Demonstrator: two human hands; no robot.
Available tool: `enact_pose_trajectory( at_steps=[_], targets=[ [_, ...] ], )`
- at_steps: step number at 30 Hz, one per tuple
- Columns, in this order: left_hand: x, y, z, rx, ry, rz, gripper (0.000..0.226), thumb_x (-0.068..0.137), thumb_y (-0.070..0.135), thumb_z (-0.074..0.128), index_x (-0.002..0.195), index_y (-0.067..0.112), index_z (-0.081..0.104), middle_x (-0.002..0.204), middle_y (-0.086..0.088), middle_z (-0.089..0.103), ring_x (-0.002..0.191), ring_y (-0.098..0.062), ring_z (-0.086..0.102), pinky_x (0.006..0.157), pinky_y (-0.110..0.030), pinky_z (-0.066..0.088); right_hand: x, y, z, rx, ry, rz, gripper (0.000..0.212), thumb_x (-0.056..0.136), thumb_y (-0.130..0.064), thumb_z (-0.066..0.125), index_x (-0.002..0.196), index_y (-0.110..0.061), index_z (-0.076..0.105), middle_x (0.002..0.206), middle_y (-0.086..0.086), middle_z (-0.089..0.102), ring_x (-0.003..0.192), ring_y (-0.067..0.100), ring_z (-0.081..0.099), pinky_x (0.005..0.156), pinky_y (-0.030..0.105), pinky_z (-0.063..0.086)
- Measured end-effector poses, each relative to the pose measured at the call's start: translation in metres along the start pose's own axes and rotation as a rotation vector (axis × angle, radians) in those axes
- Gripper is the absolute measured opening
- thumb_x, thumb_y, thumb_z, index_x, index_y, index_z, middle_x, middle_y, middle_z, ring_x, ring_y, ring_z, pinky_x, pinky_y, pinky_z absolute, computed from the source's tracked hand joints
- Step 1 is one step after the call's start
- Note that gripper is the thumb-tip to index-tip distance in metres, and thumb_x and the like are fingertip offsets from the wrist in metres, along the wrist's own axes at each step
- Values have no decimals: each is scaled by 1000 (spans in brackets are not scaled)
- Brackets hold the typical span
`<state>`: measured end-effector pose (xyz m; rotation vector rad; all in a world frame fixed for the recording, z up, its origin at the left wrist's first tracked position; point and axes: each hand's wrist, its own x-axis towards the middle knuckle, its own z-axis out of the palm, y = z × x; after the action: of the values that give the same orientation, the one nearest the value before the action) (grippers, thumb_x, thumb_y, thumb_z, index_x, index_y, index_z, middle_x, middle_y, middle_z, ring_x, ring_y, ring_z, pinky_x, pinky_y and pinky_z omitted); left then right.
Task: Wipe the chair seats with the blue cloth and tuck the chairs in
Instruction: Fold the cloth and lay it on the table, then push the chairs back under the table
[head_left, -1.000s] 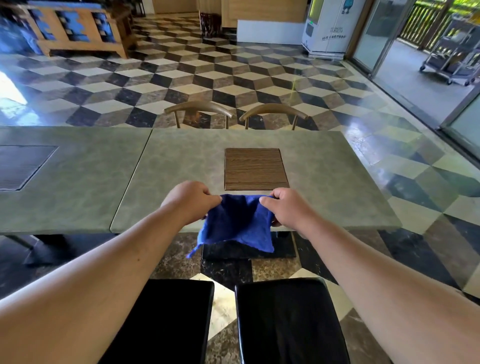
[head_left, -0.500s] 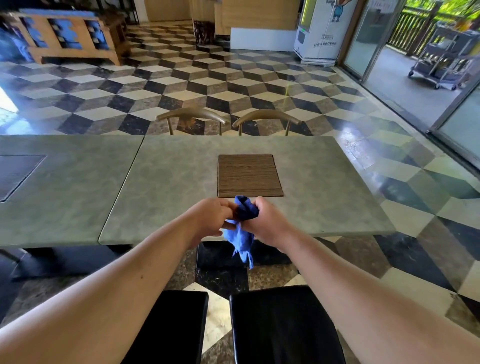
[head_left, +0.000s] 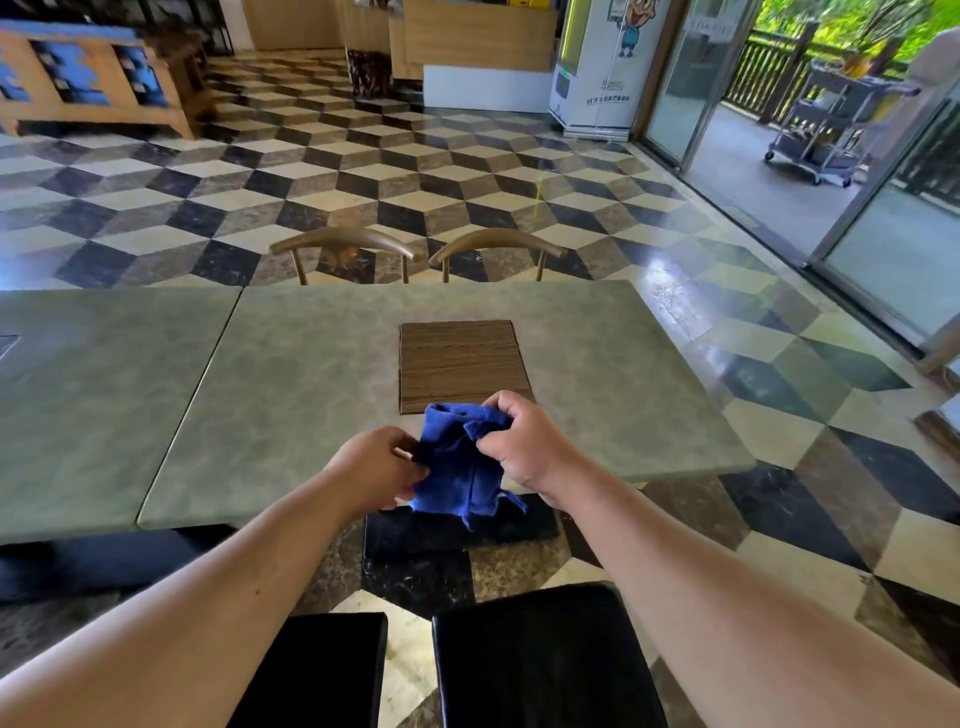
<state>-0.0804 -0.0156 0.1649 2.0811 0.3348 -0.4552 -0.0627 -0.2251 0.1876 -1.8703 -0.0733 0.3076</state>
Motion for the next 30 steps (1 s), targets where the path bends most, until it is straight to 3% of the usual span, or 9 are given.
enact_pose_trajectory(
  at_steps=[2,5,13,16,18,20,24,26,30],
  targets=[
    [9,-1,4,-22,61,33,14,92,13,76,103,17,67,88,-11,76,78,-31,75,75,-46,62,8,13,-6,-28,52,23,17,81,-2,62,87,-18,58,80,2,60,73,15,53,67,33,44],
    [30,-6,16,-81,112,40,12,91,14,78,94,19,67,79,-6,75,67,-23,73,64,-38,62,27,37,-12,-63,98,71,17,84,-2,61,94,-16,59,84,2,62,74,16,57,67,35,48],
    [123,-49,57,-213,171,-81,8,89,16,76,92,17,68,75,-6,73,52,-15,70,52,-32,60,115,122,1,-77,151,208,26,83,-4,53,99,-23,61,97,10,68,89,34,69,74,60,62],
    [154,-66,71,-234,213,-134,8,91,15,71,97,15,65,78,-10,74,56,-17,72,58,-35,64,152,154,19,-71,169,289,26,85,-4,55,103,-23,58,109,15,69,95,37,70,80,56,62],
    [170,-78,80,-217,250,-157,19,90,14,66,109,15,61,87,-11,74,67,-24,75,65,-41,65,169,170,34,-93,228,303,30,86,-7,59,112,-24,57,119,11,67,98,32,68,83,45,59],
    [178,-91,87,14,256,-103,42,86,16,64,126,23,54,108,-6,69,86,-29,73,69,-39,60,173,186,49,-297,237,199,49,88,-12,63,135,-23,53,129,9,61,106,31,63,85,37,51],
    [172,-113,104,835,-55,120,59,91,26,61,149,33,51,148,-2,50,128,-30,54,101,-47,52,151,219,78,-903,-264,-103,47,100,-24,57,146,-15,53,148,12,51,139,39,43,112,45,39],
    [166,-119,106,932,-105,129,62,96,30,59,156,32,45,161,0,40,140,-29,45,110,-49,46,144,225,81,-1053,-323,-88,52,104,-33,50,154,-20,43,160,8,40,149,39,29,119,49,33],
    [144,-120,89,891,-80,133,71,94,36,60,160,33,36,167,-2,34,146,-31,40,115,-49,42,128,205,80,-1085,-299,-56,67,102,-43,50,162,-31,22,171,5,21,155,41,16,124,54,23]
  ],
)
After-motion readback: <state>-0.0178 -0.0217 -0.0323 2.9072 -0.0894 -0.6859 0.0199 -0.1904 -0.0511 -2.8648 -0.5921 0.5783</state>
